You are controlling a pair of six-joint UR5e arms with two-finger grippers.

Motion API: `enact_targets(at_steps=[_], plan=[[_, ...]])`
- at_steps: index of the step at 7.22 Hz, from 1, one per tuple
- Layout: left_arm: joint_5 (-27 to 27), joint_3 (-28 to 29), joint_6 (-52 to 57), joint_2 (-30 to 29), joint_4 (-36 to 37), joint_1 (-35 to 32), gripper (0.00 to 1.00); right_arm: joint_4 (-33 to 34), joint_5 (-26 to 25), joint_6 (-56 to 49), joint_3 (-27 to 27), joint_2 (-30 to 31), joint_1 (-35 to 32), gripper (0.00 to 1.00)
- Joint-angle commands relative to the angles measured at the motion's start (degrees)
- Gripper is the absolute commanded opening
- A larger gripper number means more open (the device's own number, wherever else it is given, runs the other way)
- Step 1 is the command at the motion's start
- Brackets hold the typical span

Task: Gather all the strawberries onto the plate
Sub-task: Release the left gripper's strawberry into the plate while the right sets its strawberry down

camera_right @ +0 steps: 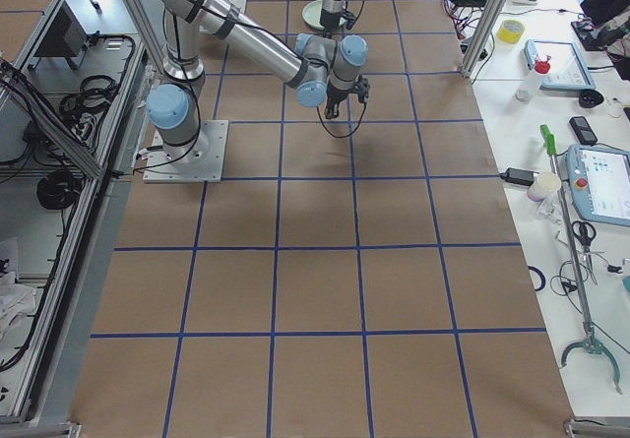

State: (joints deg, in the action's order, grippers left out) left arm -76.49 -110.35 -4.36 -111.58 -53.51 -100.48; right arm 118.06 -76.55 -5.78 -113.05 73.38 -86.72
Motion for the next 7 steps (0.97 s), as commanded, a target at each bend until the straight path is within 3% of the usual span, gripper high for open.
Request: enact_targets(at_steps=[1, 3, 4, 5, 6, 7], plan=[[-2.59, 8.70, 0.58, 2.67, -11.98, 3.59, 0.00, -0.90, 15.95, 0.24, 0.46, -0.26, -5.36, 0.00], [-3.66, 11.03, 3.64, 4.79, -16.09, 11.14, 0.00, 4.51, 23.68, 2.94, 0.11, -2.27, -11.87, 0.00], [-5.14, 10.86, 9.84, 4.80, -15.92, 15.36, 0.00, 12.73, 27.47, 11.93, 0.80, -3.84, -15.46, 0.00], [-5.50, 10.16, 15.21, 4.36, -16.01, 19.49, 0.00, 17.51, 24.72, 15.59, 0.90, -5.25, -20.28, 0.00], [-5.68, 6.42, 16.57, 3.92, -15.40, 20.92, 0.00, 17.90, 23.31, 16.93, 2.29, -7.01, -21.12, 0.00], [-5.86, 2.81, 16.67, 3.22, -13.13, 21.28, 0.00, 18.00, 23.20, 17.90, 2.91, -8.16, -22.17, 0.11]])
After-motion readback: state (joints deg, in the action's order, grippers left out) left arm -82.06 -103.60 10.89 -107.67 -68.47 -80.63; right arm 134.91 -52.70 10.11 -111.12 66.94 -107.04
